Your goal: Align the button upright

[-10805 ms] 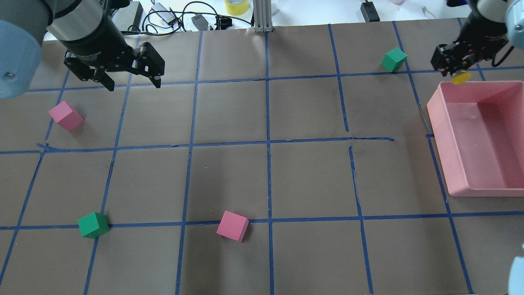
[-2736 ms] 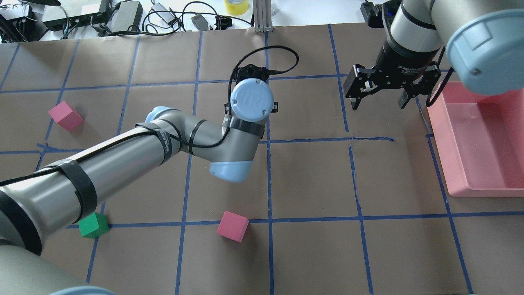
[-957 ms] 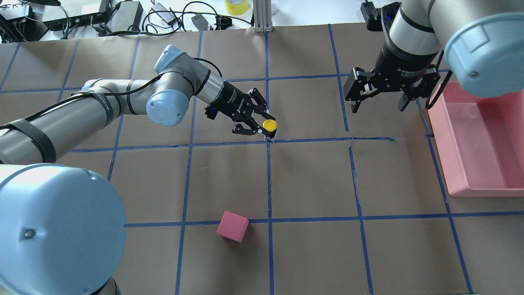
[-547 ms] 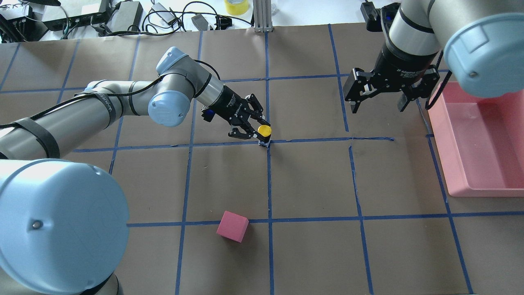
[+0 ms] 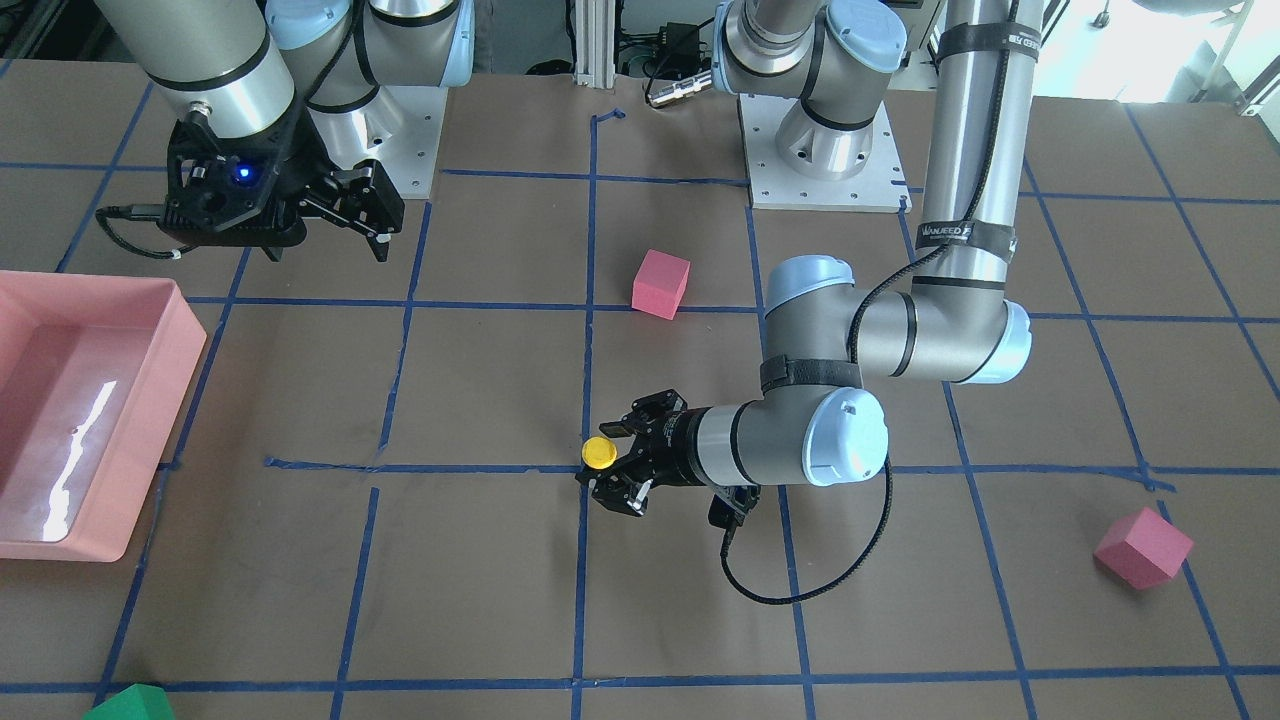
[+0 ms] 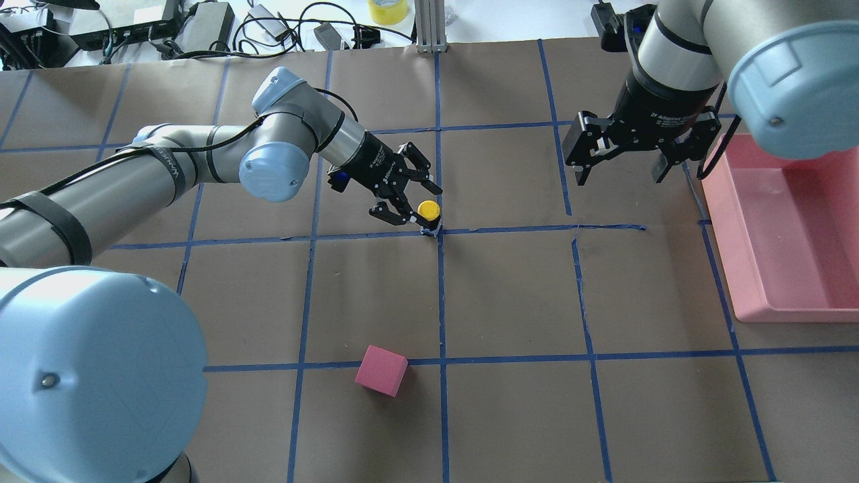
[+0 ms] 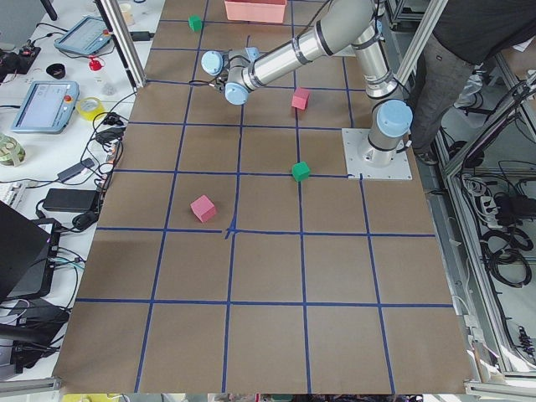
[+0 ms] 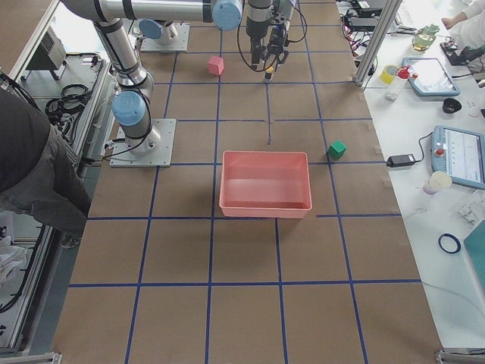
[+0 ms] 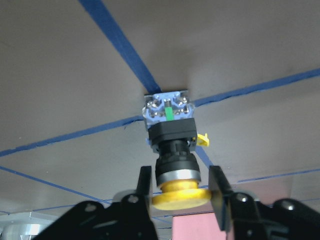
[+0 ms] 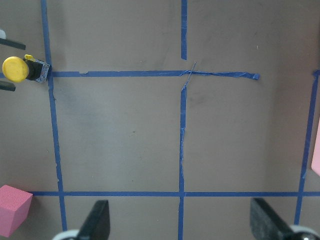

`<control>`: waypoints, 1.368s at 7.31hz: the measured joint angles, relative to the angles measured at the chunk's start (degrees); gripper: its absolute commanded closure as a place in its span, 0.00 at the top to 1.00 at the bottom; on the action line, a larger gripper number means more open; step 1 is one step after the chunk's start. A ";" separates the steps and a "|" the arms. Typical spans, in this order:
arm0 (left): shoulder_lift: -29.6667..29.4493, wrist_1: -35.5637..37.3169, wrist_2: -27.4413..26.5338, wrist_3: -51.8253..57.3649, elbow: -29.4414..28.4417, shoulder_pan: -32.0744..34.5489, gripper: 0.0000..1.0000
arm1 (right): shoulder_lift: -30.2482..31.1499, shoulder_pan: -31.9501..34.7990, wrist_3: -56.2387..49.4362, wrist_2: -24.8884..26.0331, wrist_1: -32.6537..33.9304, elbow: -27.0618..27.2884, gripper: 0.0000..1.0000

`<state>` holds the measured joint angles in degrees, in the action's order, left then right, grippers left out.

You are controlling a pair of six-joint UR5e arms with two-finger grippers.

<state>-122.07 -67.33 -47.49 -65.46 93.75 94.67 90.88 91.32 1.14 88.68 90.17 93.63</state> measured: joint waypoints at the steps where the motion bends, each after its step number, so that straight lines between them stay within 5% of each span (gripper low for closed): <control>1: 1.74 0.30 -0.37 0.24 -0.32 0.04 1.00 | 0.00 0.00 0.00 0.00 0.00 0.03 1.00; 3: 5.88 1.62 -10.22 3.16 -1.39 0.19 1.00 | 0.00 0.00 0.00 0.00 -0.01 0.06 1.00; 6: 12.01 2.32 -29.03 27.22 -2.16 0.13 1.00 | 0.00 0.00 -0.04 0.00 -0.08 0.06 1.00; 8: 16.91 0.25 -34.98 49.97 -2.25 -0.79 1.00 | 0.00 0.00 -0.08 0.00 -0.05 0.06 1.00; 10: 22.26 -6.83 -38.72 61.07 -2.72 -1.17 1.00 | -0.05 -0.02 -0.11 0.00 -0.04 0.06 1.00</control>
<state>-99.81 -74.16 -86.21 -4.39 91.03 93.50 90.83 91.30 1.03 88.68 90.14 93.69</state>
